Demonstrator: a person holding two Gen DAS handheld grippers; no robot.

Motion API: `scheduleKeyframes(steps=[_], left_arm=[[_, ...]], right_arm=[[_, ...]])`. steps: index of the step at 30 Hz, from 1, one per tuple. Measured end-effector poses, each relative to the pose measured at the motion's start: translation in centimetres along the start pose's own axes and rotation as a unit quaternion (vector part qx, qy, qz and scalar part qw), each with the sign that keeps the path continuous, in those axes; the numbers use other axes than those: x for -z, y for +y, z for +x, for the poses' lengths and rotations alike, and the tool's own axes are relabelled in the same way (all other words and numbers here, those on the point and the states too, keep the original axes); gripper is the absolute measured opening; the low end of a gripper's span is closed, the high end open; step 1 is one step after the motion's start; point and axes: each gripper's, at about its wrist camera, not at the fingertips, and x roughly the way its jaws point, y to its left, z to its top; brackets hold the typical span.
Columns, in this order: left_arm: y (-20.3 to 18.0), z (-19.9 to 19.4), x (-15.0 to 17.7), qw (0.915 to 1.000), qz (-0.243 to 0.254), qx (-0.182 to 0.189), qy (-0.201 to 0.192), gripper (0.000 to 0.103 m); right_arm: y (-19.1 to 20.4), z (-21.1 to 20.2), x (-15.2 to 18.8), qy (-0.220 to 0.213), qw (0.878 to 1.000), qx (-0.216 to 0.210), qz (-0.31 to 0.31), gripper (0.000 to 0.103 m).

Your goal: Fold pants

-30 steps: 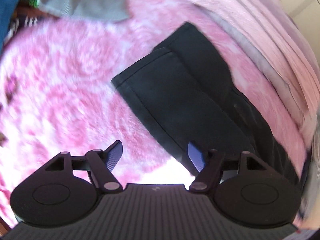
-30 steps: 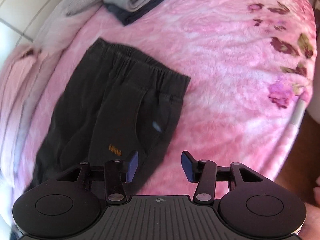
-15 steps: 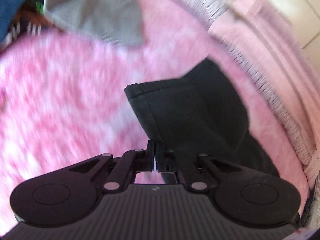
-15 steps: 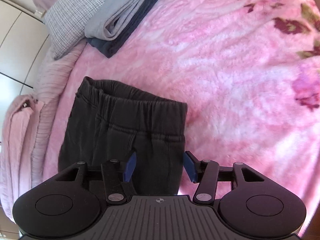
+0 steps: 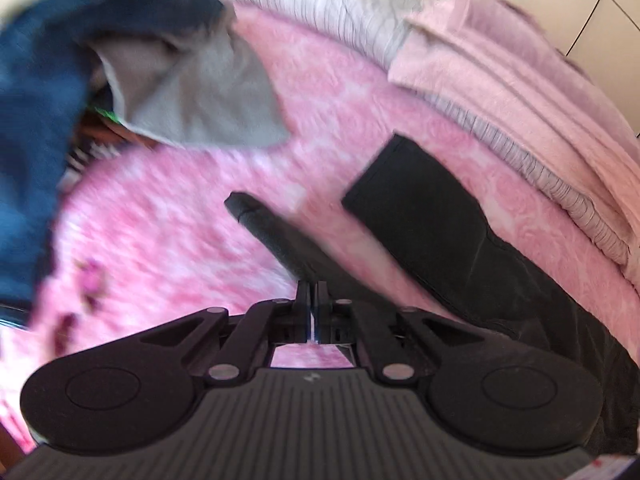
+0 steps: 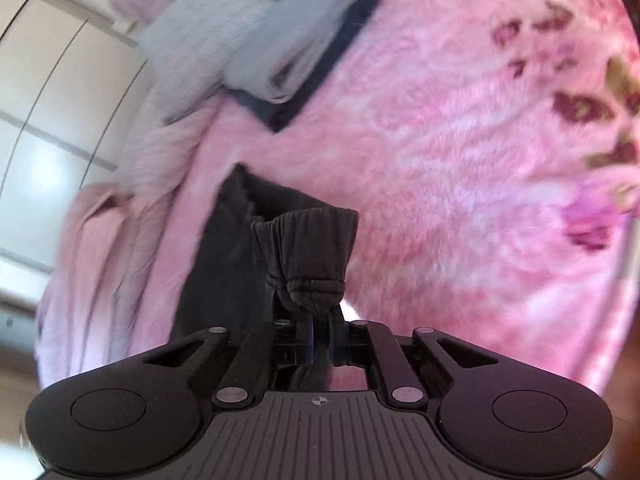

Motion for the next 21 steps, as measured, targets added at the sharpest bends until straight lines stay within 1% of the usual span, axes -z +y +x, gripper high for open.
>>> scheduleKeyframes(steps=[2,3,5,6,7,8,9,10,11,13,15,18,19,20,21], left_arm=[[1.8,-2.6,0.2,0.9999,-0.003,-0.009,-0.011,0.001],[2.5,-3.3,0.7,0.9997,0.004,-0.021,-0.012,0.001],[3.3,-3.3,2.2,0.9979,0.042,-0.049,0.002,0.002],[3.8,-2.7,3.1,0.9966,0.046,-0.065,0.021,0.003],[4.3,-2.0,3.9,0.9948,0.042,-0.084,0.038,0.005],[4.7,-1.4,4.7,0.9931,0.034,-0.098,0.053,0.006],[4.9,-1.2,5.1,0.9925,0.027,-0.104,0.058,0.006],[5.1,-1.4,5.5,0.9929,0.022,-0.104,0.054,0.007],[5.1,-1.7,5.5,0.9938,0.017,-0.1,0.046,0.012],[4.7,-2.3,5.1,0.9954,0.019,-0.086,0.036,0.019],[4.1,-2.0,4.0,0.9969,0.021,-0.069,0.032,0.02],[2.5,0.0,1.9,0.9992,0.006,-0.02,0.033,0.027],[1.6,0.9,1.2,0.9994,0.0,-0.003,0.035,0.033],[0.7,2.4,0.5,0.999,-0.01,0.017,0.041,0.041],[-0.1,3.9,-0.1,0.9979,-0.024,0.037,0.049,0.046]], right_arm=[[0.0,-2.5,1.0,0.022,1.0,0.008,-0.016,0.002],[-0.4,-2.9,1.7,0.034,0.999,0.019,-0.016,0.003],[-1.7,-2.0,2.9,0.062,0.995,0.07,-0.031,0.007],[-2.5,-1.2,3.4,0.077,0.991,0.102,-0.036,0.007],[-3.0,-0.3,3.7,0.084,0.986,0.141,-0.032,0.01],[-3.3,0.1,3.9,0.09,0.982,0.166,-0.015,0.012],[-3.6,0.3,4.0,0.095,0.981,0.169,0.002,0.014],[-3.4,0.3,3.9,0.095,0.982,0.165,0.011,0.021],[-3.0,0.3,3.7,0.09,0.982,0.166,0.008,0.027],[-1.7,0.1,3.4,0.077,0.982,0.17,-0.019,0.03],[-0.6,0.1,3.1,0.063,0.982,0.173,-0.029,0.031],[0.9,0.8,2.9,0.051,0.986,0.156,-0.02,0.032],[1.6,1.1,3.1,0.047,0.987,0.152,-0.021,0.032],[2.3,1.3,3.2,0.046,0.987,0.151,-0.025,0.033],[2.9,1.5,3.6,0.042,0.987,0.152,-0.029,0.033]])
